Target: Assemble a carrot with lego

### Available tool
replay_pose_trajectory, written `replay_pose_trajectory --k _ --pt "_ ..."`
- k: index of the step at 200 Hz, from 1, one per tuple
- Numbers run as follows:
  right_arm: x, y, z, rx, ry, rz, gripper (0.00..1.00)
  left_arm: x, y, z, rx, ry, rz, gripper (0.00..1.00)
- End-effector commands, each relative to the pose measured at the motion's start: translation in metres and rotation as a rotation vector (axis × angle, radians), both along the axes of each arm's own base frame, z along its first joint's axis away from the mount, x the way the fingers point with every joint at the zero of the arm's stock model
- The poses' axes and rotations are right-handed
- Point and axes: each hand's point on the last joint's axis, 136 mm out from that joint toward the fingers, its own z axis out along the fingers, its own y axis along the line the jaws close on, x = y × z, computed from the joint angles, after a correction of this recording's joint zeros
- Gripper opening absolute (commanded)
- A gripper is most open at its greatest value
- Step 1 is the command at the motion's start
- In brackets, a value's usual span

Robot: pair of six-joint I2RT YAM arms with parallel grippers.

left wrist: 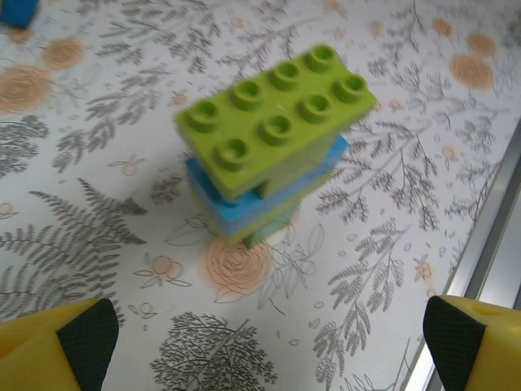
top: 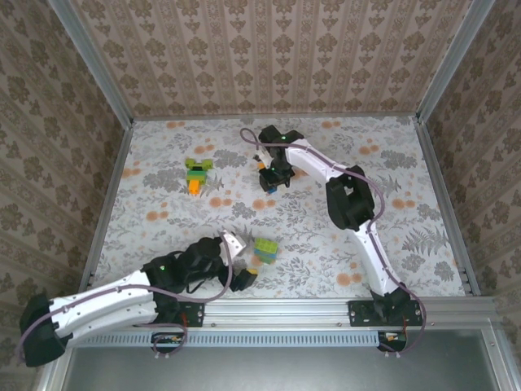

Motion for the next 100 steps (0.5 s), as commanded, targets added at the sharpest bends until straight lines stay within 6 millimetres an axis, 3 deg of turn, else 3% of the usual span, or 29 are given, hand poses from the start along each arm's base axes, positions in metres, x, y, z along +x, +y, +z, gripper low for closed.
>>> replay_pose_trajectory --k 1,63,100 --pt "-0.004 -0.001 0.054 0.093 -0.079 -0.06 0.33 0.007 -0.013 0.027 -0.042 -0.094 -0.007 1.0" --pt "-0.052 -0.029 0.073 0.106 -0.11 -0.074 0.32 0.024 -0.016 0.044 -0.116 -0.252 0.027 1.0" --pt "-0.071 -0.039 0.085 0.111 -0.122 -0.072 0.32 0.027 -0.028 0.035 -0.099 -0.29 -0.026 1.0"
